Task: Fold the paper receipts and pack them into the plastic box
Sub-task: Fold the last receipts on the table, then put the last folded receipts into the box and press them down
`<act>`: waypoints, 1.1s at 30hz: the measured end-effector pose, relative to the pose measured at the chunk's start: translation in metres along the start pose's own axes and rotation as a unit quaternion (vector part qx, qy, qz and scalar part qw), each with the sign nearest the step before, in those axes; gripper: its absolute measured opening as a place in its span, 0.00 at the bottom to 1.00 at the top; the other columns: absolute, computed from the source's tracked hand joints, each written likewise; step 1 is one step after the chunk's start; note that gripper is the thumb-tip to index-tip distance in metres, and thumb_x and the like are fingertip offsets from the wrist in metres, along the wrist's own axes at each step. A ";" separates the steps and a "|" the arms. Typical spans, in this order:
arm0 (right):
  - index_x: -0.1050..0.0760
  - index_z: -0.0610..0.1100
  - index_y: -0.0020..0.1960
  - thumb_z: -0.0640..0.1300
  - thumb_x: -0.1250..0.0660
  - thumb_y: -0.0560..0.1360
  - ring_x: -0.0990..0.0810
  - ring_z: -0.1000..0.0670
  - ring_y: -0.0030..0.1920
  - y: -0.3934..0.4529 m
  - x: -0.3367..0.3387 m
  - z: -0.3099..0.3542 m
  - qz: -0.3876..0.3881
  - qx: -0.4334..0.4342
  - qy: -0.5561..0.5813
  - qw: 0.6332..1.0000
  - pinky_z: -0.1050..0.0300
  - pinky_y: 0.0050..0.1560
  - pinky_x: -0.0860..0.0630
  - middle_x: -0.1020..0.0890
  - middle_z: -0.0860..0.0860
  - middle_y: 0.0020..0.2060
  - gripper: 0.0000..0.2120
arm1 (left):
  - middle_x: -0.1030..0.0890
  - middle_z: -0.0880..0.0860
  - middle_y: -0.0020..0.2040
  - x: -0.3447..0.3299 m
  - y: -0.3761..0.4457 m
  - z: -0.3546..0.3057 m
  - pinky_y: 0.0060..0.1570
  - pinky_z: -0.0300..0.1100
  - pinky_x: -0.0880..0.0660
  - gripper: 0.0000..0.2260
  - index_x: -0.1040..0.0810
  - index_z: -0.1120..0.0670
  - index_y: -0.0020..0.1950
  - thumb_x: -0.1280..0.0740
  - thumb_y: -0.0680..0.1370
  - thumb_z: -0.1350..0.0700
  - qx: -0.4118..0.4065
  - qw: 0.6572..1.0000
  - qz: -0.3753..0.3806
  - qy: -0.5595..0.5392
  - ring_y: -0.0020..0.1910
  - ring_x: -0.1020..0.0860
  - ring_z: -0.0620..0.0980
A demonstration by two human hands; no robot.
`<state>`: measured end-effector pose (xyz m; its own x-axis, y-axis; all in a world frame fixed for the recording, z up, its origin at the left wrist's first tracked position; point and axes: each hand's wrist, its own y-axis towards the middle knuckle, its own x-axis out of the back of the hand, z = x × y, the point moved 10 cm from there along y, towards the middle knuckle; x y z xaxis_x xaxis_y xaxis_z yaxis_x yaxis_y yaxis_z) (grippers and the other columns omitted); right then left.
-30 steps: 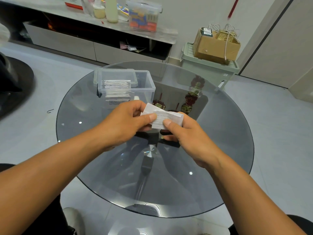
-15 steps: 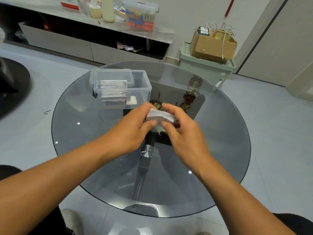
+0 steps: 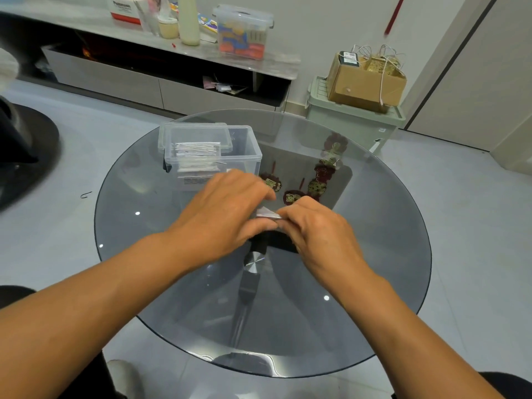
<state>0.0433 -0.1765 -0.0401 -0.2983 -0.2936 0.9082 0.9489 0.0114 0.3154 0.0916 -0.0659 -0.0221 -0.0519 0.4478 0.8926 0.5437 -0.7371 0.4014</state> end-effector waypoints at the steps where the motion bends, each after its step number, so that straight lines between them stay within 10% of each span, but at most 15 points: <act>1: 0.18 0.49 0.53 0.54 0.39 0.83 0.24 0.49 0.41 0.000 0.002 -0.002 -0.013 -0.010 0.023 1.000 0.44 0.39 0.22 0.24 0.52 0.43 0.13 | 0.22 0.49 0.60 0.013 0.002 0.000 0.61 0.48 0.32 0.23 0.24 0.51 0.65 0.35 0.77 0.37 -0.020 0.999 -0.028 0.040 0.60 0.27 0.52; 7: 0.16 0.47 0.51 0.44 0.31 0.82 0.22 0.53 0.43 -0.001 0.035 -0.021 -0.136 -0.086 0.159 0.974 0.52 0.45 0.24 0.21 0.54 0.44 0.05 | 0.19 0.53 0.58 0.056 0.007 0.062 0.67 0.53 0.38 0.26 0.25 0.51 0.67 0.26 0.73 0.41 0.121 0.971 -0.030 0.202 0.60 0.24 0.58; 17: 0.18 0.62 0.49 0.45 0.28 0.79 0.19 0.53 0.45 0.007 0.082 -0.008 -0.194 -0.094 0.237 0.947 0.54 0.47 0.22 0.17 0.58 0.43 0.10 | 0.19 0.43 0.48 0.041 -0.006 0.087 0.76 0.50 0.41 0.02 0.21 0.48 0.52 0.33 0.81 0.54 0.113 0.993 0.035 0.012 0.50 0.22 0.48; 21: 0.14 0.52 0.53 0.45 0.28 0.79 0.22 0.54 0.42 0.016 0.095 0.004 -0.192 -0.070 0.160 0.966 0.58 0.44 0.24 0.19 0.55 0.40 0.06 | 0.24 0.38 0.42 0.039 -0.014 0.053 0.62 0.41 0.32 0.03 0.24 0.43 0.47 0.32 0.79 0.47 0.041 0.996 0.075 -0.040 0.46 0.28 0.42; 33: 0.13 0.49 0.52 0.46 0.29 0.80 0.21 0.51 0.40 0.025 0.089 0.028 -0.109 -0.045 0.057 0.991 0.45 0.43 0.21 0.18 0.51 0.40 0.06 | 0.31 0.42 0.70 0.021 -0.010 0.021 0.73 0.47 0.44 0.48 0.38 0.43 0.78 0.43 0.65 0.18 -0.025 0.979 0.144 0.145 0.69 0.36 0.47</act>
<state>0.0372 -0.1755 0.0563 -0.4894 -0.3854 0.7822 0.8695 -0.1475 0.4714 0.1027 -0.0388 -0.0114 -0.1418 0.0602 0.9881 0.5292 -0.8389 0.1271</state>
